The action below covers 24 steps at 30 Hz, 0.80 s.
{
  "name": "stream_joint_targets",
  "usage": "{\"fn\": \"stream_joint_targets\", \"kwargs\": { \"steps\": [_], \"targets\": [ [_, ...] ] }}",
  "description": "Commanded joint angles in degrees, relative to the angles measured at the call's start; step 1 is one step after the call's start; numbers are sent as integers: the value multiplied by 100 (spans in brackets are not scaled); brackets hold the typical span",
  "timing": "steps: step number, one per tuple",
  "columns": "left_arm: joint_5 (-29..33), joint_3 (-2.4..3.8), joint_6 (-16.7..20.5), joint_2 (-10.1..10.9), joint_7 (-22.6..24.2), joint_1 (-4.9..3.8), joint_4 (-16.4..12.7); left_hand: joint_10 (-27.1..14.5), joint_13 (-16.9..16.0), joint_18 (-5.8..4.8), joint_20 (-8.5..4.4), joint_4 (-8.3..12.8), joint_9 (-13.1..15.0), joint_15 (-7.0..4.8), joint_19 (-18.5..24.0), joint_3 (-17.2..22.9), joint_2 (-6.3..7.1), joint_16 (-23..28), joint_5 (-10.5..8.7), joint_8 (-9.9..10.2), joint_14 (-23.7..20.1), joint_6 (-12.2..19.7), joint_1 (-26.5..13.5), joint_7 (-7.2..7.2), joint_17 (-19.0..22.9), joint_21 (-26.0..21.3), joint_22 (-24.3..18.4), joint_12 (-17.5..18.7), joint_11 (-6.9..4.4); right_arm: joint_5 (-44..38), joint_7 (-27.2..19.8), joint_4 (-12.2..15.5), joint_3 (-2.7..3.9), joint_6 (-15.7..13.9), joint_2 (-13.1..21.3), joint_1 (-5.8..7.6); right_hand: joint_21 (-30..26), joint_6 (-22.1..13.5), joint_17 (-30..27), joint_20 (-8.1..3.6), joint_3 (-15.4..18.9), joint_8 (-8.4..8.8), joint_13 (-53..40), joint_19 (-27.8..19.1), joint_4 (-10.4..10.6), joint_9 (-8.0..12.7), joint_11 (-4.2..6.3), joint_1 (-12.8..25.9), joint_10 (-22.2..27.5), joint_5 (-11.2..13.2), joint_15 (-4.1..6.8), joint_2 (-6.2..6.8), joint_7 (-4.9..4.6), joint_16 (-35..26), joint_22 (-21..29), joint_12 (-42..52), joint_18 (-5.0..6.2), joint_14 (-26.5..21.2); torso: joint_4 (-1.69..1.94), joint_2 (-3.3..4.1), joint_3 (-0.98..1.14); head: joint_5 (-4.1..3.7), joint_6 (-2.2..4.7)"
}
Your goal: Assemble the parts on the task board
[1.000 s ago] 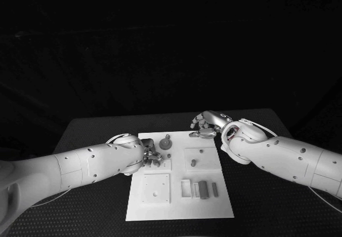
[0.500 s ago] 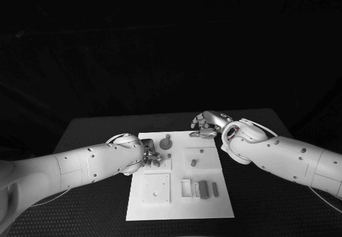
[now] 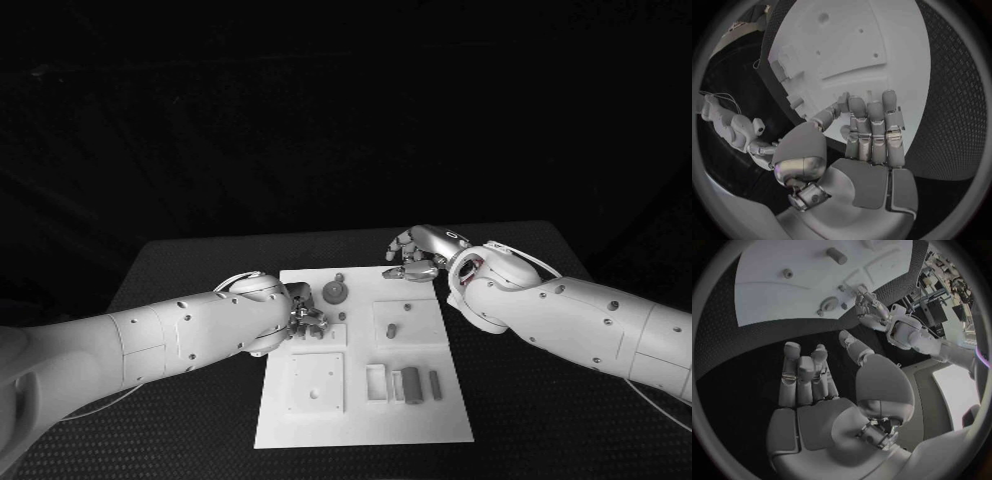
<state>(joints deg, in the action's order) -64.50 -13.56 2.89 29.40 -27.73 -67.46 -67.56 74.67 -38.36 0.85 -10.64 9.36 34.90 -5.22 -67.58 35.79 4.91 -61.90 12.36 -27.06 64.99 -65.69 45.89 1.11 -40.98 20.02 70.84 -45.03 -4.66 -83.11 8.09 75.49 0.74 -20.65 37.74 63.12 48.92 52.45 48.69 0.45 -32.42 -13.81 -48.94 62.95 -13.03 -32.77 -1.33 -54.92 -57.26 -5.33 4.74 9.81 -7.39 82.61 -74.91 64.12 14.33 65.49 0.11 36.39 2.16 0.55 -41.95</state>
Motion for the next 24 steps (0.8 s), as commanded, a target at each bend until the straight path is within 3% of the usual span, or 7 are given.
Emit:
{"fn": "stream_joint_targets", "kwargs": {
  "steps": [1, 24],
  "targets": [
    [1, 3, -33, -14, 38, 10, -10, -35, 9, 37, -5, -34, 7, 5, -41, 1, 56, -37, -29, 14, -40, -4, -3, 12, 6, -36, 6, -28, -15, -16, -12, 2, 3, 50, -5, 0, -24, 11, 3, -9, 0, 33, 5, -45, 37, -8, -9, 16, 23, 18, 0, 5, -46, -13, -82, -16, 67, -50, 1, -1, -1, -4, 8],
    [38, 3, -69, -27, 31, 22, 24, -61, 41, 31, -8, -98, 23, 2, -38, -3, 80, -71, -216, 26, -67, 12, 7, 17, 61, -76, 29, -54, -11, -16, 3, -3, 3, 77, 1, 0, -25, 10, 2, -9, -1, 35, 9, -46, 41, -11, -9, 14, 24, 18, 0, 8, -46, -13, -83, -15, 67, -52, 1, 4, -2, -35, 31]
  ]
}}
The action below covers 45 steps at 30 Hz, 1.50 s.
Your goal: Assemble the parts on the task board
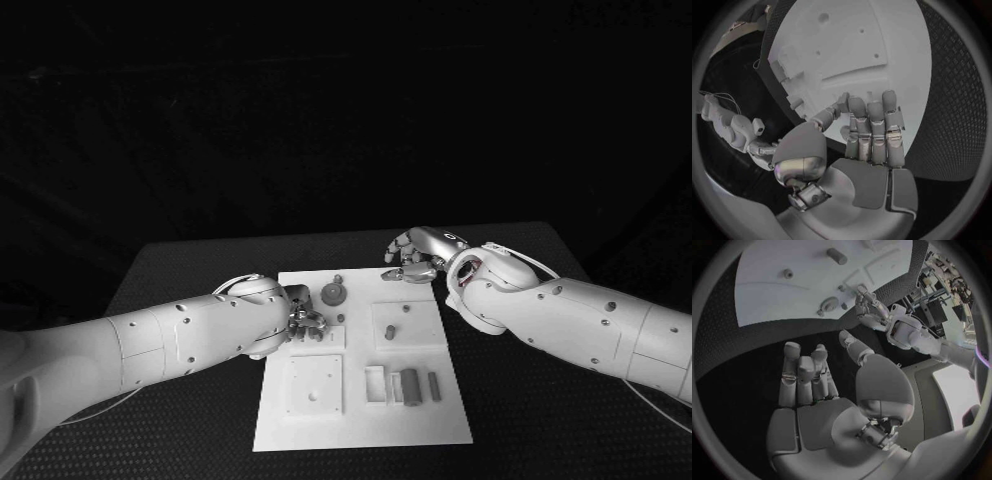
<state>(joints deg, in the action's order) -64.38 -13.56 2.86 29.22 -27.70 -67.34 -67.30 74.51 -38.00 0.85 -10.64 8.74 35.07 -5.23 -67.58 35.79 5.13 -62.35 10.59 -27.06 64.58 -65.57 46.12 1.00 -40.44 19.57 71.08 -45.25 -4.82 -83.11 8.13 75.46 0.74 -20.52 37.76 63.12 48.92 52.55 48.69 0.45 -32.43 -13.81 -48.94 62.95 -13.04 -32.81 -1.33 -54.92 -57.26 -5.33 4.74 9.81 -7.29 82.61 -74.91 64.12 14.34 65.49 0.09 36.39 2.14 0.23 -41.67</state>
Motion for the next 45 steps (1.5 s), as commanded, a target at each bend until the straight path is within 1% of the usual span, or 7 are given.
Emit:
{"fn": "stream_joint_targets", "kwargs": {
  "steps": [1, 9, 14, 20, 30, 35, 45],
  "targets": [
    [25, 4, -59, -8, 26, 11, 0, -46, 6, 30, -8, -36, 6, 2, -38, -4, 61, -27, -43, 26, -28, 1, -14, 28, 9, -33, 7, -32, 6, -17, -1, 0, 3, 65, 1, 0, -25, 0, 2, -9, -1, 35, 10, -46, 42, -8, -9, 14, 24, 18, 0, 8, -56, -13, -83, -15, 66, -52, 3, 3, 1, -2, 2],
    [-3, 4, 60, -12, 44, 13, 18, -56, 13, 29, -9, -39, 7, 2, -35, -2, 69, -31, -60, 31, -36, 10, -5, 31, 19, -41, 11, -34, 9, -17, -3, -3, 3, 56, -5, 0, -26, -1, 1, -9, 0, 36, 12, -47, 46, -9, -10, 17, 24, 18, -1, 11, -57, -14, -83, -15, 66, -53, 4, 2, 2, -1, 14],
    [-3, 4, 49, -25, 52, 15, 12, -56, 14, 29, -9, -38, 9, 1, -36, 0, 67, -35, -63, 31, -37, 9, 0, 31, 22, -42, 13, -36, 9, -17, -3, -4, 3, 59, -4, 0, -26, -1, 1, -8, 0, 36, 13, -47, 49, -9, -10, 18, 25, 18, -1, 11, -57, -14, -83, -14, 66, -53, 2, 1, -1, -1, 12],
    [1, 4, 58, -27, 59, 17, 11, -57, 17, 28, -9, -45, 11, 1, -38, -4, 71, -39, -73, 31, -37, 8, -3, 32, 26, -45, 16, -40, 10, -17, -2, -1, 3, 60, 0, 0, -27, -1, 1, -8, 0, 37, 14, -48, 53, -10, -10, 20, 25, 18, -1, 11, -57, -14, -83, -14, 66, -53, -1, 3, 3, -5, 13],
    [2, 4, 63, -23, 53, 17, 7, -60, 22, 27, -10, -59, 14, 1, -40, -7, 77, -48, -104, 32, -40, 8, -5, 32, 35, -51, 22, -47, 10, -17, 0, -4, 3, 55, 1, 0, -27, -1, 0, -8, 0, 37, 15, -48, 57, -11, -10, 22, 25, 18, -1, 11, -57, -14, -83, -13, 66, -54, 0, 3, 4, -10, 21],
    [-3, 5, 123, -20, 62, 17, 13, -60, 24, 27, -11, -60, 15, 1, -41, -6, 76, -51, -113, 32, -41, 8, 0, 31, 38, -53, 24, -50, 9, -17, 0, -9, 3, 52, 1, 0, -27, -1, 0, -8, 1, 38, 16, -48, 60, -12, -10, 23, 25, 18, -1, 13, -57, -14, -83, -13, 66, -54, 1, 0, 4, -12, 27],
    [-1, 6, 198, -13, 86, 19, 4, -62, 36, 27, -15, -2, 27, -3, -50, 10, 17, -79, -127, 30, -43, 3, 90, 27, 62, -64, 45, -72, 5, -17, 0, -10, 3, 49, 4, 0, -28, -2, 0, -8, 0, 39, 18, -48, 63, -13, -11, 22, 25, 18, -1, 15, -57, -14, -83, -12, 66, -54, 3, 3, 0, -15, 29]
  ]
}}
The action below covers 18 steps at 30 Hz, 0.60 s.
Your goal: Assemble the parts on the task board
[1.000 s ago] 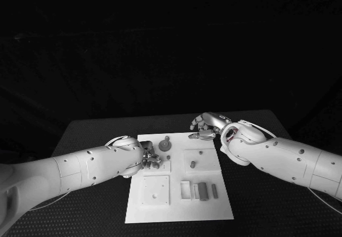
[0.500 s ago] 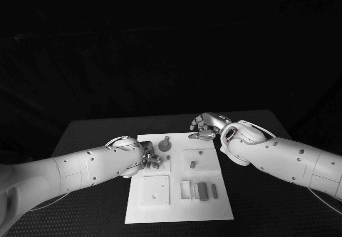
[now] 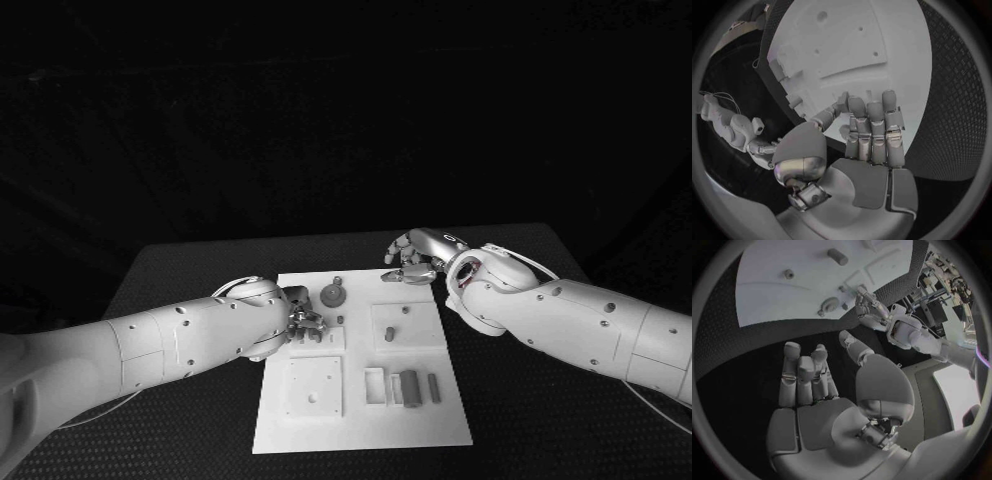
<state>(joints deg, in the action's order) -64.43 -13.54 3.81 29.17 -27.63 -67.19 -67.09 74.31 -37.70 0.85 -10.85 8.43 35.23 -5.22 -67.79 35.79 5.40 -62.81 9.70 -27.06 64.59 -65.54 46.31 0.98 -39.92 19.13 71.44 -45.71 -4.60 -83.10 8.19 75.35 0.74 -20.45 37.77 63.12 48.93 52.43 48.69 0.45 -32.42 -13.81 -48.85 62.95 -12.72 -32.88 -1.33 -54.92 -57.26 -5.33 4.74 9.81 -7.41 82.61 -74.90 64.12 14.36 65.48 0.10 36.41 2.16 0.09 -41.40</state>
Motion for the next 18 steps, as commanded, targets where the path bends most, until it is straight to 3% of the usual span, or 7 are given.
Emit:
{"fn": "stream_joint_targets", "kwargs": {
  "steps": [1, 18],
  "targets": [
    [4, 4, 111, -6, 81, 4, -18, -42, 7, 27, 6, 37, 12, -4, -30, 10, -17, -36, -38, 29, -44, 0, 79, 29, 12, -20, 11, -29, -18, -18, -5, 2, 3, 42, 2, 0, -28, 10, 0, -8, -1, 39, 9, -48, 32, -6, -11, 23, 25, 18, -1, 14, -45, -14, -83, -12, 64, -54, 3, 2, -1, -2, -1],
    [12, 4, -39, -1, 82, 10, -20, -52, 23, 19, 10, 94, 20, -1, -32, -21, -15, -55, -46, 35, -54, 4, 103, 33, 39, -38, 30, -44, -14, -18, -3, -3, 3, 59, 2, 0, -28, 10, -1, -8, -1, 40, 12, -48, 41, -8, -11, 26, 25, 18, -1, 15, -45, -14, -83, -11, 64, -54, 3, -3, 1, -5, -10]
  ]
}}
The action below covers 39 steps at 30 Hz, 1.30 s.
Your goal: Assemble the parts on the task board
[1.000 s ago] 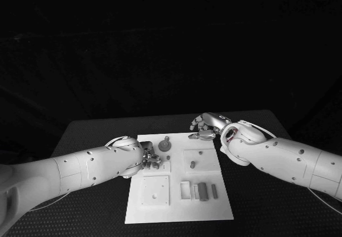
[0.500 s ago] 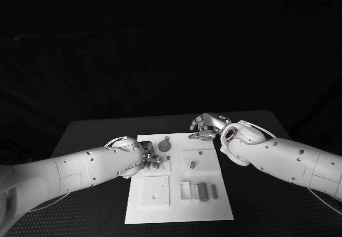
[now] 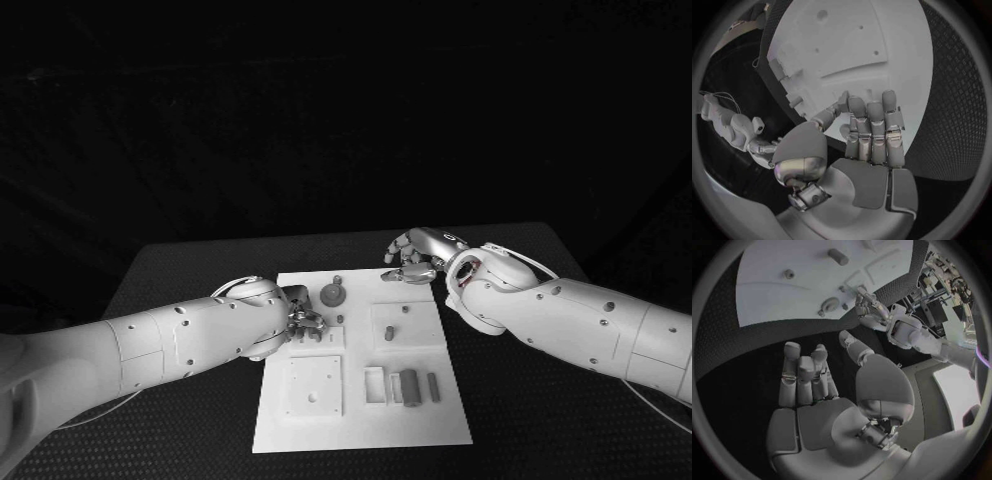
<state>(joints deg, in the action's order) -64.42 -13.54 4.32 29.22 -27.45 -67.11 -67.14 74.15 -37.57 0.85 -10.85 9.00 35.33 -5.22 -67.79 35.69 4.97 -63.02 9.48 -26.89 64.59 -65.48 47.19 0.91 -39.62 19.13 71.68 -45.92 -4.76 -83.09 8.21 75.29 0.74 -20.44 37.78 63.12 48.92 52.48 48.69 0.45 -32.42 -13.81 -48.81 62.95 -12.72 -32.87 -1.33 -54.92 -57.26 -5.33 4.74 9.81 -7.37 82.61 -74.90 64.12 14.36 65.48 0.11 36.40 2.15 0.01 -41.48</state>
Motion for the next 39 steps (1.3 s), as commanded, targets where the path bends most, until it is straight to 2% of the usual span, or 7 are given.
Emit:
{"fn": "stream_joint_targets", "kwargs": {
  "steps": [1, 12, 16, 24, 37, 38, 39],
  "targets": [
    [17, 4, -101, -6, 63, 2, -16, -37, 13, 18, 10, 33, 10, 0, -32, -18, 38, -35, -26, 20, -57, -2, 7, 40, 14, -40, 8, -24, 3, -18, -5, 3, 3, 58, 2, 0, -28, 6, -1, -8, -1, 40, 8, -48, 42, -9, -11, 27, 25, 18, -1, 15, -50, -14, -83, -11, 64, -54, 2, -2, 2, 3, -2],
    [57, 4, -139, -4, 80, 3, -16, -60, 39, 13, 11, -47, 11, 2, -27, -60, 146, -47, -47, 37, -80, 15, -89, 48, 51, -76, 16, -29, 11, -18, -3, 5, 3, 53, 3, 0, -29, 6, -1, -8, -1, 40, 10, -48, 47, -11, -11, 28, 26, 18, -1, 18, -50, -14, -84, -10, 64, -55, 1, 1, 2, 6, -3],
    [61, 4, -132, -1, 80, 3, -19, -79, 66, 14, 7, -119, 16, -1, -29, -54, 241, -65, -292, 52, -101, 27, -112, 52, 89, -112, 29, -41, 14, -17, -3, 0, 3, 50, 5, 0, -29, 6, -1, -8, 0, 41, 10, -48, 50, -11, -11, 30, 26, 18, -2, 18, -50, -14, -84, -10, 64, -55, 0, 2, 3, 6, -8],
    [67, 4, -116, 6, 79, 4, -18, -108, 103, 9, 5, -308, 26, -4, -40, -32, 462, -101, -620, 78, -128, 60, -160, 64, 144, -168, 53, -69, 25, -14, -3, -7, 3, 44, 6, 0, -30, 3, -2, -7, 2, 43, 12, -49, 60, -12, -11, 39, 26, 19, -2, 24, -51, -14, -83, -9, 64, -55, -1, 1, 2, 8, -3],
    [84, 4, -119, 21, 85, 4, -16, -117, 114, 7, 4, -433, 29, -5, -52, -85, 634, -137, -638, 102, -141, 93, -227, 76, 168, -195, 79, -103, 34, -9, 2, -7, 3, 45, 13, 0, -31, -3, -3, -6, 3, 47, 15, -48, 71, -12, -12, 46, 26, 19, -3, 29, -52, -14, -83, -8, 64, -55, 0, 0, -1, -1, -2],
    [84, 4, -116, 22, 83, 4, -16, -130, 114, 3, 11, -374, 39, -3, -41, -249, 531, -155, -558, 100, -157, 101, -277, 88, 171, -206, 98, -117, 30, -8, 2, -6, 3, 46, 14, 0, -31, -3, -3, -6, 3, 47, 15, -48, 72, -12, -12, 47, 26, 19, -3, 29, -52, -14, -83, -8, 64, -55, 1, 0, 0, -1, 0],
    [84, 4, -117, 25, 83, 4, -15, -147, 112, 8, 8, -190, 55, -2, -21, -533, 406, -180, -269, 99, -177, 119, -330, 66, 176, -225, 125, -137, 58, -8, 2, -6, 3, 45, 15, 0, -31, -3, -3, -7, 3, 47, 15, -48, 72, -12, -12, 47, 26, 19, -3, 29, -52, -14, -83, -7, 64, -55, 2, 0, 0, -2, -1]
  ]
}}
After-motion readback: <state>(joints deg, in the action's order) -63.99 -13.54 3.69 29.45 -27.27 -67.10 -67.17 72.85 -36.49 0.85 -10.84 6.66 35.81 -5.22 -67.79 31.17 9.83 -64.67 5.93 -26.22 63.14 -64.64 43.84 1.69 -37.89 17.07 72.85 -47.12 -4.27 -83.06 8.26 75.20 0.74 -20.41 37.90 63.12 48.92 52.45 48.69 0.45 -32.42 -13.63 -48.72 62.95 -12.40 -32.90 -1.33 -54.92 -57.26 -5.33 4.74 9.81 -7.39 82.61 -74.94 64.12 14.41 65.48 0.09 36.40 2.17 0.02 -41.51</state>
